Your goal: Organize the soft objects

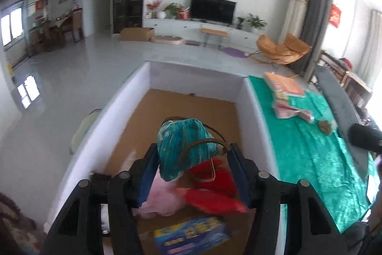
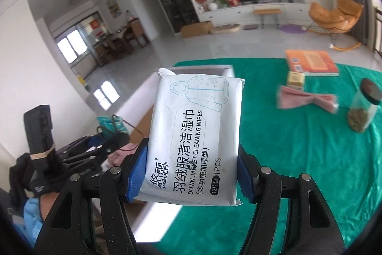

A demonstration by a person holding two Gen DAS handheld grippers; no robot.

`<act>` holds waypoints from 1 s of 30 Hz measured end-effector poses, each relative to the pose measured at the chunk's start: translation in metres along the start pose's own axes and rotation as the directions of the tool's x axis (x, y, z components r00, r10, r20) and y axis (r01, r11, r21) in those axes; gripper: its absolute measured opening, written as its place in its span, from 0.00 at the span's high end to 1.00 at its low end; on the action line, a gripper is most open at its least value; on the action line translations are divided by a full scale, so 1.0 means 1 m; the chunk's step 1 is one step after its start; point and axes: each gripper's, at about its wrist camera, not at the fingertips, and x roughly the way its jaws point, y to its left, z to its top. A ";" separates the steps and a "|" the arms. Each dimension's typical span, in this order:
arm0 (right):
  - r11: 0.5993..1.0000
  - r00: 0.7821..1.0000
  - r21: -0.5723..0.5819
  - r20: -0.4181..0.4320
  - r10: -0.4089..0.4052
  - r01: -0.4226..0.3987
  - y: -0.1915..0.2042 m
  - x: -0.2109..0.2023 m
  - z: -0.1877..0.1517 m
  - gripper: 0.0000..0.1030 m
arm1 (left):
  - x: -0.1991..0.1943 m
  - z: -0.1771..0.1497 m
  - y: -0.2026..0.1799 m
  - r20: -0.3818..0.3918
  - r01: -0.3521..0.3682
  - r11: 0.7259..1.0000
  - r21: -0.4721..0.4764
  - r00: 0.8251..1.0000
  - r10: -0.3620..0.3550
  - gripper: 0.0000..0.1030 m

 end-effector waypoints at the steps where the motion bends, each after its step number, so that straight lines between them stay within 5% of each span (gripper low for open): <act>1: 0.998 0.998 0.004 -0.026 0.058 -0.058 0.011 0.016 0.000 0.30 | 0.008 -0.006 0.017 -0.037 -0.066 0.998 -0.017 0.997 0.066 0.11; 3: 0.991 0.986 0.000 -0.101 0.134 -0.134 0.026 0.047 -0.005 0.20 | 0.018 -0.020 0.047 -0.080 -0.154 0.986 -0.063 0.986 0.149 0.05; 6: 0.998 0.991 -0.040 -0.119 0.053 -0.058 0.021 0.058 -0.019 0.20 | 0.021 -0.036 0.068 -0.078 -0.191 0.969 -0.154 0.980 0.181 0.05; 11: 0.981 0.980 -0.016 -0.047 -0.192 0.192 -0.055 0.031 -0.045 0.20 | 0.018 -0.028 0.035 0.028 -0.074 0.981 -0.181 0.996 0.080 0.05; 13: 0.948 0.948 0.020 -0.029 -0.318 0.318 -0.097 0.018 -0.061 0.20 | 0.012 -0.020 0.007 0.073 0.003 0.991 -0.134 0.997 0.007 0.05; 16: 0.846 0.850 0.083 -0.029 -0.526 0.527 -0.168 -0.003 -0.088 0.20 | 0.005 -0.015 -0.054 0.094 0.150 0.988 -0.028 0.985 -0.147 0.05; 19: 0.729 0.741 0.139 -0.074 -0.668 0.671 -0.229 -0.025 -0.115 0.20 | 0.004 -0.020 -0.122 0.061 0.293 0.952 0.088 0.952 -0.298 0.05; 22: 0.642 0.658 0.161 -0.089 -0.747 0.750 -0.266 -0.046 -0.136 0.20 | 0.012 -0.037 -0.190 -0.048 0.412 0.891 0.188 0.910 -0.411 0.03; 24: 0.615 0.643 0.208 -0.112 -0.758 0.761 -0.281 -0.058 -0.146 0.20 | 0.029 -0.050 -0.232 -0.130 0.461 0.856 0.235 0.888 -0.442 0.03; 25: 0.622 0.660 0.250 -0.114 -0.742 0.742 -0.288 -0.061 -0.144 0.20 | 0.040 -0.058 -0.249 -0.159 0.471 0.843 0.258 0.882 -0.444 0.03; 26: 0.628 0.671 0.274 -0.104 -0.734 0.729 -0.291 -0.064 -0.144 0.20 | 0.052 -0.065 -0.264 -0.185 0.469 0.839 0.278 0.883 -0.432 0.03; 30: 0.606 0.645 0.242 -0.136 -0.752 0.758 -0.291 -0.058 -0.144 0.20 | 0.099 -0.086 -0.304 -0.228 0.404 0.844 0.353 0.912 -0.341 0.03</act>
